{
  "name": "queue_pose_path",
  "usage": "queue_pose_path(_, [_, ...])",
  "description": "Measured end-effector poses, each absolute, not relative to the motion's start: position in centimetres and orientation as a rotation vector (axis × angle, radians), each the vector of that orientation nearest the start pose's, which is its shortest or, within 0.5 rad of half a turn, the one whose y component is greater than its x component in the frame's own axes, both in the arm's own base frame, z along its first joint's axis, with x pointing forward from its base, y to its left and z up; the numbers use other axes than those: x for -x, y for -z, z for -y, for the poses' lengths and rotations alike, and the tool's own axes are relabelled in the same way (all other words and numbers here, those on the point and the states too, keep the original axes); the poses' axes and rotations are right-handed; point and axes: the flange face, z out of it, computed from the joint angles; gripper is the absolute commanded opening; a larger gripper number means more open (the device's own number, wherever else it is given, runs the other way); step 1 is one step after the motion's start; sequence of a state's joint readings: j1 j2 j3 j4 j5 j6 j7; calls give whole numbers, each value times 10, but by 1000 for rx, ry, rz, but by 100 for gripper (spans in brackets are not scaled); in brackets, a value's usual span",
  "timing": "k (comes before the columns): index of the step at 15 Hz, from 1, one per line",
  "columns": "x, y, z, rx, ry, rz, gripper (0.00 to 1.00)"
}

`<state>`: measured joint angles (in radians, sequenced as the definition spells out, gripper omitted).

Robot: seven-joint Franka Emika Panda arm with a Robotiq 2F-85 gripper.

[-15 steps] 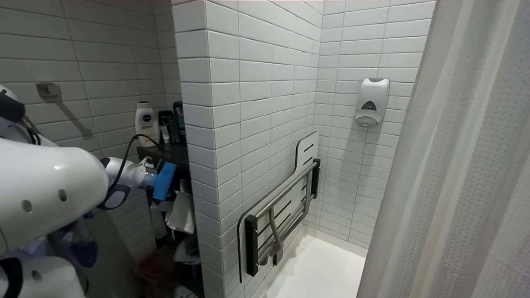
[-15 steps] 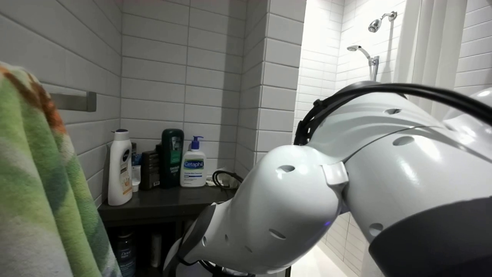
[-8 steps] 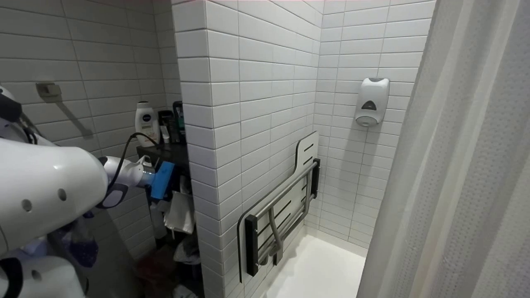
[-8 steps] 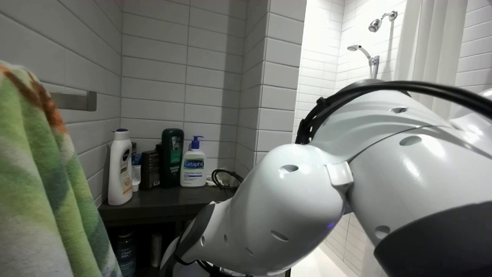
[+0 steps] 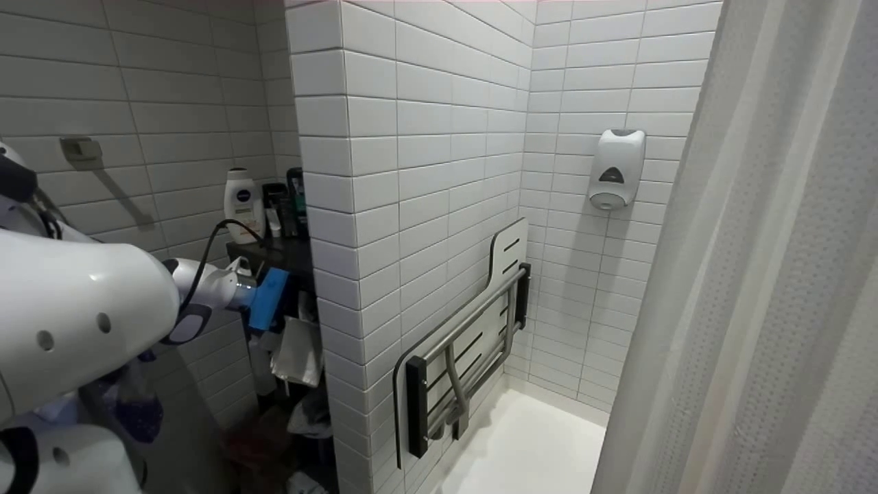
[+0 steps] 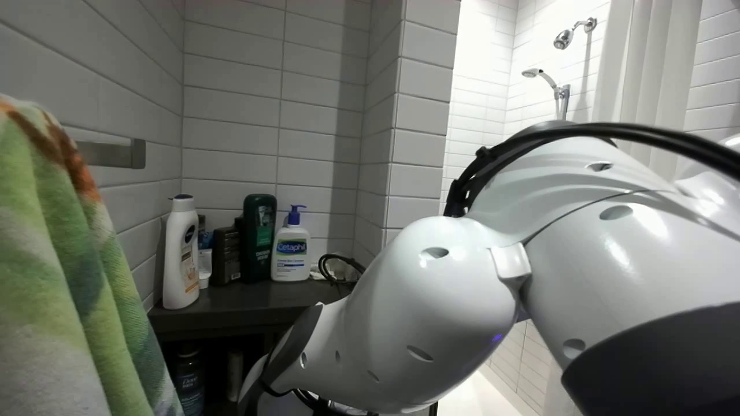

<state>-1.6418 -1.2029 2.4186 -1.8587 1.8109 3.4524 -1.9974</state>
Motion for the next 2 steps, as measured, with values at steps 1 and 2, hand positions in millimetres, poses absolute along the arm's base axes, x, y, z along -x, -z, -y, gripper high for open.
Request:
queue_pose_path(1, [-464,-112,-309,-1735,-700,-1447,100])
queue_pose_path(2, [-464,-112,-309,-1735,-700,-1447,100])
